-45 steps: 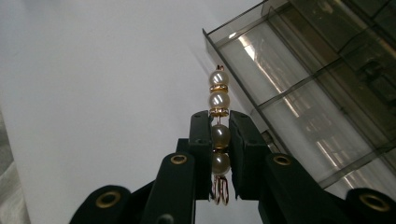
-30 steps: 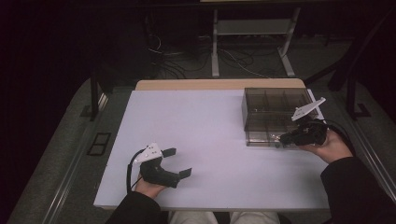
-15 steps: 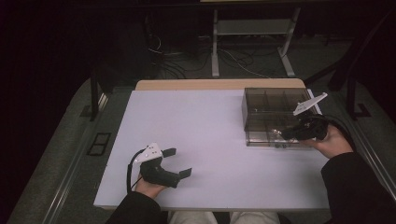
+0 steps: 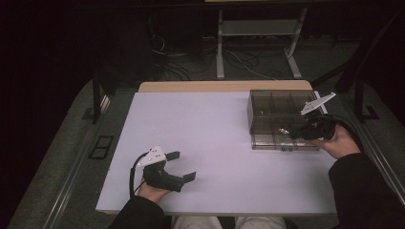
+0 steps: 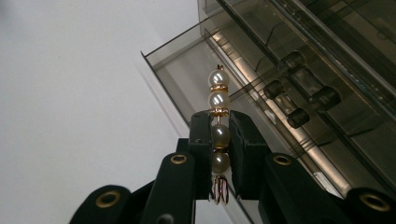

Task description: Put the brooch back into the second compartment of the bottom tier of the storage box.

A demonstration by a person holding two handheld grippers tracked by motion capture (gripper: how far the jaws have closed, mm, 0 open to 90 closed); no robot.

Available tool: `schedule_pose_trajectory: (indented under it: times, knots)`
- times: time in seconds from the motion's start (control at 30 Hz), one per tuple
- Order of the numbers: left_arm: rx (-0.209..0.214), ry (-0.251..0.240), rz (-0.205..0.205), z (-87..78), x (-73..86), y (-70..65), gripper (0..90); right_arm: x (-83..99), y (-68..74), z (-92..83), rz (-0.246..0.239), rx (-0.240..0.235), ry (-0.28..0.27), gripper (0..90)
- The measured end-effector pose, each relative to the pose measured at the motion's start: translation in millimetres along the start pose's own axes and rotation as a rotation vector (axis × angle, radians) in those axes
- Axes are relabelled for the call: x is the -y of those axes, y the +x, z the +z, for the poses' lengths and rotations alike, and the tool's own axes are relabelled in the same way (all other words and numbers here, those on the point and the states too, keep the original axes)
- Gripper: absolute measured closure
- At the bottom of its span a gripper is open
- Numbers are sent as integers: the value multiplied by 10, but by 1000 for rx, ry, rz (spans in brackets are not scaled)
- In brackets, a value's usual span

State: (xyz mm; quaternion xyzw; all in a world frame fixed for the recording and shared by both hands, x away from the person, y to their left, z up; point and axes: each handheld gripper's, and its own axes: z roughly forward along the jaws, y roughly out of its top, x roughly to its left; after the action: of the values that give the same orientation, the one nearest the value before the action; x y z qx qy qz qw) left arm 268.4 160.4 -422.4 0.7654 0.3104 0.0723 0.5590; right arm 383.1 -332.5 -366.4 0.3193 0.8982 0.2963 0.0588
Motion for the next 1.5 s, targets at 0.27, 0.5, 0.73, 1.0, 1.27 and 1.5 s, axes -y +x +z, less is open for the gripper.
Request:
schedule_pose_trajectory:
  times: [0.27, 0.5, 0.73, 1.0, 1.27, 1.5]
  knots:
    - [0, 0, 1, -1, 0, 0, 0, 2, -41, 37, -8, 12, -7, 793]
    - [0, 0, 2, -2, 0, 0, 0, 0, -54, 102, -16, 14, 9, 793]
    - [0, 0, 2, -2, 0, -1, 0, -11, -61, 172, -21, 13, 28, 793]
    - [0, 2, 5, -3, 0, 0, 0, -1, -77, 235, -24, 9, 38, 793]
    - [1, 2, 4, 0, 1, 0, 0, 35, -95, 294, -16, 6, 46, 793]
    - [0, 3, 5, -1, 2, 1, 0, 65, -113, 358, -12, 1, 60, 793]
